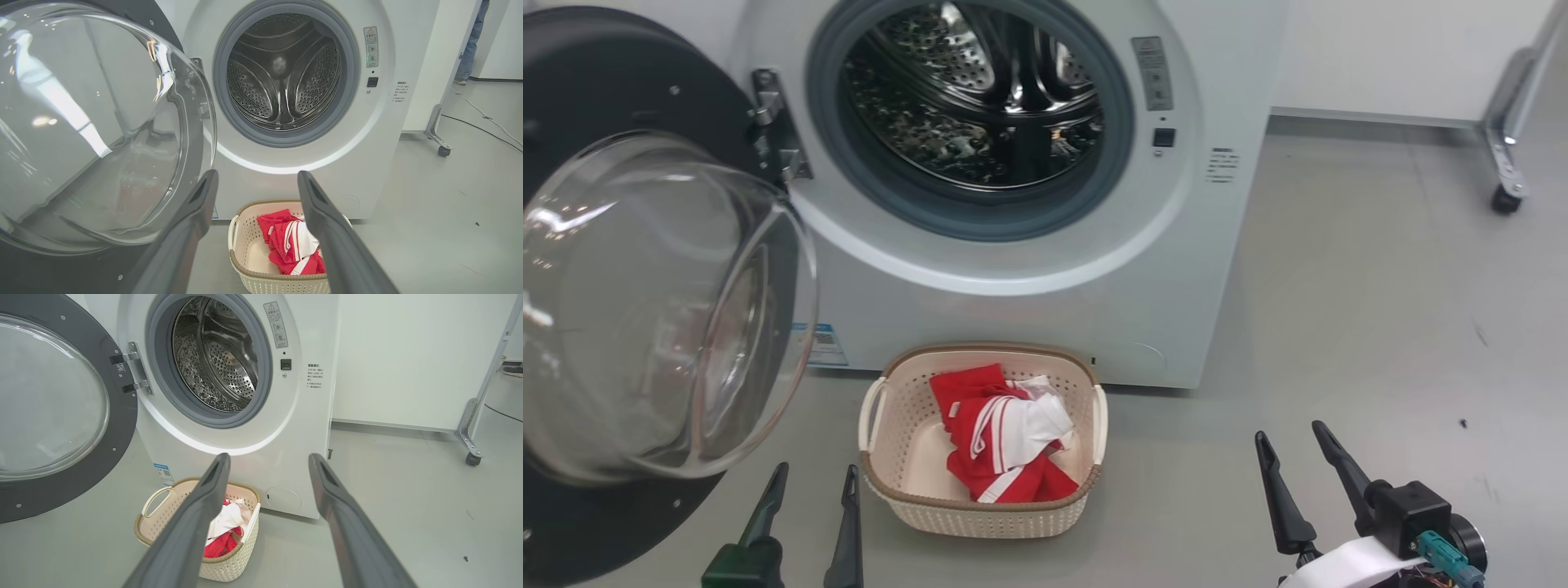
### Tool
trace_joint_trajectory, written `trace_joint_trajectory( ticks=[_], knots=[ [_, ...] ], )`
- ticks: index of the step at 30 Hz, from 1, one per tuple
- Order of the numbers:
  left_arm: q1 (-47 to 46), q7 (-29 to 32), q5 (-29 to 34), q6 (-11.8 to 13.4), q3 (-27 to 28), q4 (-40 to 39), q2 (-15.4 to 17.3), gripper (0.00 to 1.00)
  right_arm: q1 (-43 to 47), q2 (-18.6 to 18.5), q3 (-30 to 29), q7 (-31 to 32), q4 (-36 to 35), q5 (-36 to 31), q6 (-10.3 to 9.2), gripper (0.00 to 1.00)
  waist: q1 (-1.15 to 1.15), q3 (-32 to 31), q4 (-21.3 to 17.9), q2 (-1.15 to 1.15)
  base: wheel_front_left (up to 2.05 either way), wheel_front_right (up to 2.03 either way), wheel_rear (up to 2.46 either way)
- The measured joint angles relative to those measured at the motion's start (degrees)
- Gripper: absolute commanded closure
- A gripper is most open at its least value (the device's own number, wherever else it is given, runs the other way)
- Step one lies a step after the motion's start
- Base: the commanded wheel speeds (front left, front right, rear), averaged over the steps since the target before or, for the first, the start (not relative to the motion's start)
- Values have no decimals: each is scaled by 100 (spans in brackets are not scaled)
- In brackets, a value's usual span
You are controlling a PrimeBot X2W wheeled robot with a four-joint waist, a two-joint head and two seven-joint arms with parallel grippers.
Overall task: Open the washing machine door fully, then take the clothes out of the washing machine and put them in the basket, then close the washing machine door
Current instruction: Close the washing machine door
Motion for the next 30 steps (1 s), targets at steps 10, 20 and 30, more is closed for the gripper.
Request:
trace_joint_trajectory(
  ticks=[10, 20, 30],
  knots=[
    [151, -49, -1, 44, 193, -30, -11, 0, -4, 2, 143, 0, 49, 1, 59, 0, 0, -44, 776, 0, 0, 0, 0],
    [151, -40, -1, 45, 148, -36, -13, 0, 6, 8, 119, 0, 37, 29, 51, 0, 0, -79, 1584, 0, 0, 0, 0],
    [157, -37, -20, 46, 299, -67, -16, 0, -1, 14, 308, 0, 41, 26, 53, 0, 0, -57, 2165, 0, 0, 0, 0]
  ],
)
